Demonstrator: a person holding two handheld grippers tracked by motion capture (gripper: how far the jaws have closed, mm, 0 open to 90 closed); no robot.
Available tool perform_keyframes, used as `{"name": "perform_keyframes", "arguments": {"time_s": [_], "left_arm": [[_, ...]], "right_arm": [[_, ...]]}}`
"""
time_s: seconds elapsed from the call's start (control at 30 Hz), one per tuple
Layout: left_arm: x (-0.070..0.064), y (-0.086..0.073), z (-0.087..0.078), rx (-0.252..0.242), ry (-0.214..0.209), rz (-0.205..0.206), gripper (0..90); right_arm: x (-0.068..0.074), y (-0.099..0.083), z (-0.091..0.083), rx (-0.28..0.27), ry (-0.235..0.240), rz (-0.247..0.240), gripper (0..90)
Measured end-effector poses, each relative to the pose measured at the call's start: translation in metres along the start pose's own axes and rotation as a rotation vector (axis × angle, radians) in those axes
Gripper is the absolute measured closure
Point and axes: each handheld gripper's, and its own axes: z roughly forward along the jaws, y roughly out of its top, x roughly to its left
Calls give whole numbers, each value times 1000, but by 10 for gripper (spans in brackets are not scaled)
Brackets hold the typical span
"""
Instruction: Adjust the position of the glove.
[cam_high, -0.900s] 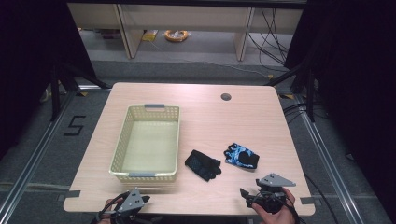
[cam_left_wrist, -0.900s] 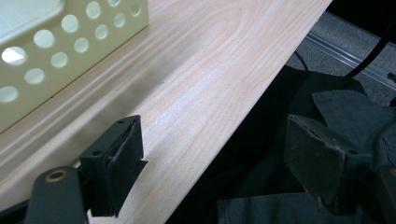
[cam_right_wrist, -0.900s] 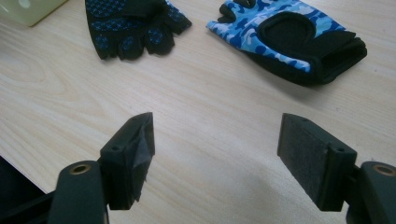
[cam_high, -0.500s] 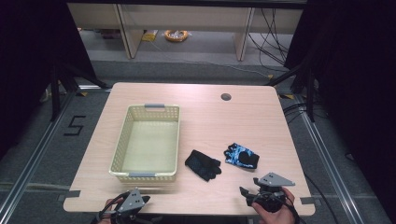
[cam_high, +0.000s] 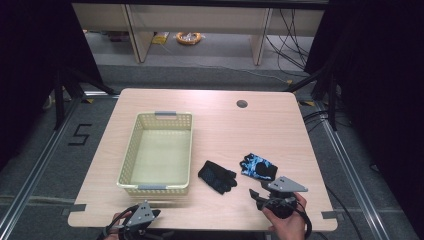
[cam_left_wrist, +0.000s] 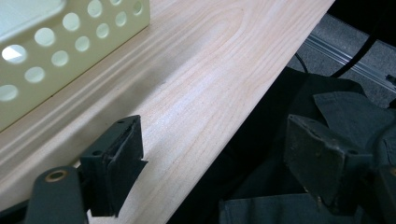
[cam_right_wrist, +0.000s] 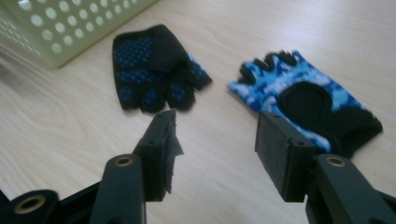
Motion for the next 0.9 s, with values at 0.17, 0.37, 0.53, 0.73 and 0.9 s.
{"name": "perform_keyframes", "arguments": {"time_s": [0.17,0.37,0.53,0.73,0.9], "left_arm": [[1,1,-1,-1,-2,18,196],[0,0,-1,-16,-8,7,196],[0,0,-2,0,-4,-1,196],[-1,0,0,-8,-5,-8,196],[1,1,-1,-1,-2,23,195]], "right_arm": [[14,22,25,10,32,-34,527],[23,40,54,51,61,-57,531],[25,52,76,78,71,-83,537],[26,59,96,107,64,-91,540],[29,64,108,126,71,-100,540]]}}
